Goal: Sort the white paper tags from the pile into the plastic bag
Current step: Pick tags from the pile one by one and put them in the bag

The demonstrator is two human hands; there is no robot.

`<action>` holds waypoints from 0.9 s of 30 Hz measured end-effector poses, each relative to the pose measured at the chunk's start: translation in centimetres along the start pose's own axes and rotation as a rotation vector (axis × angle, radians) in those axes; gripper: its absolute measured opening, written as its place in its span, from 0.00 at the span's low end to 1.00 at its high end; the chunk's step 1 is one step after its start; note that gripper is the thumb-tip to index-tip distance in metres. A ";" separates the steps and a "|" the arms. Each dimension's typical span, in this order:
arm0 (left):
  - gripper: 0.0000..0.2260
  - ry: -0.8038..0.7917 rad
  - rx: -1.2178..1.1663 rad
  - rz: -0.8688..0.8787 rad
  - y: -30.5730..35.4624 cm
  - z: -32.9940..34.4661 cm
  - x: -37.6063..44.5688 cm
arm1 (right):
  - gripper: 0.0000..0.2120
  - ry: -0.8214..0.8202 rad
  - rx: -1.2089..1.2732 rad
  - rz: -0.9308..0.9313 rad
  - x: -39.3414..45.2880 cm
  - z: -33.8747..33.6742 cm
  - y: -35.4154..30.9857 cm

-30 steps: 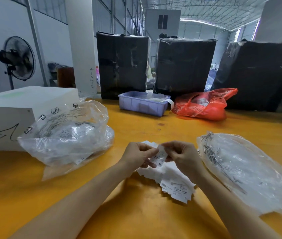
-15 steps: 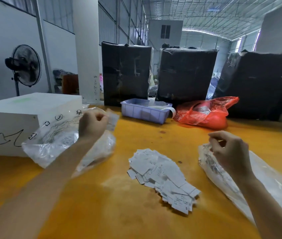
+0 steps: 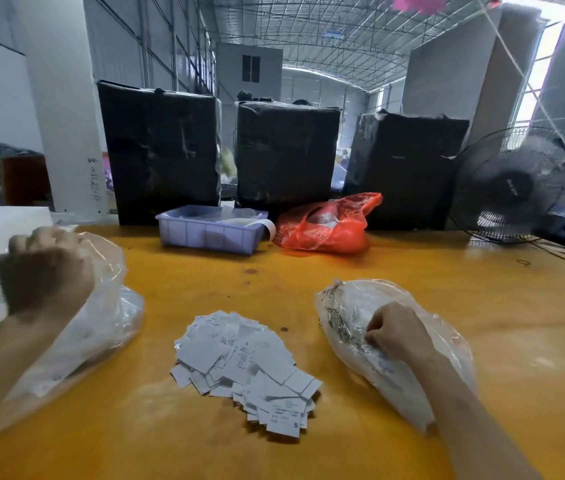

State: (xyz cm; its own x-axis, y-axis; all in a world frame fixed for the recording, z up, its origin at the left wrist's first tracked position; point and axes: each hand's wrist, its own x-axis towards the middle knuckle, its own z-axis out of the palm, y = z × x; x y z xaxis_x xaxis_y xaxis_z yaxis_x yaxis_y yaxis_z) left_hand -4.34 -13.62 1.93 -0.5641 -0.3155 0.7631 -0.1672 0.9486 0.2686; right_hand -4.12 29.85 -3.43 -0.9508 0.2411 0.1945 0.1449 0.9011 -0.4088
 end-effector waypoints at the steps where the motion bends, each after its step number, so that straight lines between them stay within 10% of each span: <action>1: 0.10 0.042 -0.023 0.049 1.4 -0.1 -0.4 | 0.02 0.022 0.006 0.003 0.1 0.1 0.1; 7: 0.10 -0.093 -0.441 0.388 9.3 0.7 -6.7 | 0.28 -0.033 -0.081 0.018 0.1 0.7 0.2; 19: 0.15 -0.363 -0.767 0.866 13.1 0.2 -13.2 | 0.10 0.214 -0.016 -0.073 1.1 2.5 0.5; 22: 0.28 -0.540 -0.644 1.065 12.9 0.3 -14.2 | 0.11 0.183 -0.102 -0.118 1.3 2.4 0.4; 27: 0.20 -0.481 -0.453 1.086 12.9 1.2 -14.7 | 0.10 0.155 -0.033 -0.086 1.5 2.0 0.1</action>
State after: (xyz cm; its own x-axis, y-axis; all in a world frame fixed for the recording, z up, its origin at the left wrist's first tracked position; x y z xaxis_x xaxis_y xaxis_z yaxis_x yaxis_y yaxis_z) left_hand 0.86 3.27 -6.51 -0.4886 0.7464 0.4518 0.7999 0.5900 -0.1096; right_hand -6.11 29.57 -4.94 -0.9068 0.2128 0.3638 0.0758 0.9314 -0.3560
